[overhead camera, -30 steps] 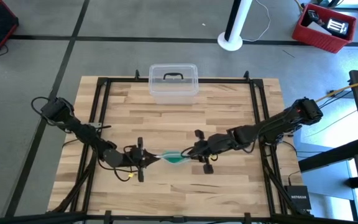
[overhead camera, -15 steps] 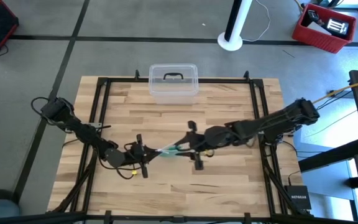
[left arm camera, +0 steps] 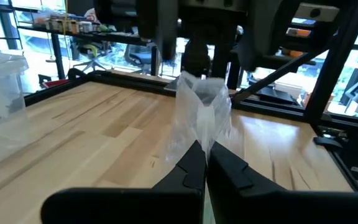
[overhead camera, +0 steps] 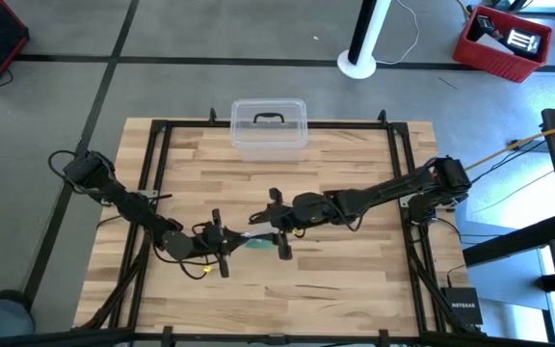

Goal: Roll bandage
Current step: Close the transparent zip bag

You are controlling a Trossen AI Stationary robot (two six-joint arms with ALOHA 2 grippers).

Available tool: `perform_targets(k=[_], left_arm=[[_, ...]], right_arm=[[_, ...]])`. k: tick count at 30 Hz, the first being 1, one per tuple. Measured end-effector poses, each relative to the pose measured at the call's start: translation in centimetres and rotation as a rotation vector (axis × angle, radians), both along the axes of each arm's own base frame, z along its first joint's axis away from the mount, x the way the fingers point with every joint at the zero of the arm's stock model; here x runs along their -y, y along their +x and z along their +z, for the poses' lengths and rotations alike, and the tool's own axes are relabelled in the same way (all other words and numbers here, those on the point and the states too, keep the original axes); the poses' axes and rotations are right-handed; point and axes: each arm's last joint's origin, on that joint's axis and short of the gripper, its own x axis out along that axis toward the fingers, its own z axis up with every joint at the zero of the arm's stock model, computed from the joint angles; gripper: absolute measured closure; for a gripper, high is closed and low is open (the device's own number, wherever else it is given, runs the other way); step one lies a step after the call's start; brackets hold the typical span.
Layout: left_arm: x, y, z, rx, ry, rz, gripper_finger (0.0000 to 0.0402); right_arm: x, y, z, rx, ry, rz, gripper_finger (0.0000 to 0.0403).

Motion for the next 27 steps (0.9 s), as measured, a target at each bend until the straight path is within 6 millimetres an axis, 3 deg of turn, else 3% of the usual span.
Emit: perform_targets(k=[7, 27], left_arm=[[0.0, 0.0, -0.1, -0.012, 0.007, 0.000, 0.0401], [0.0, 0.0, -0.2, -0.017, 0.015, 0.001, 0.0401]], right_arm=[[-0.1, 0.9, -1.6, -0.028, 0.016, 0.013, 0.0224], [-0.1, 0.9, -1.5, -0.016, 0.026, 0.001, 0.0224]])
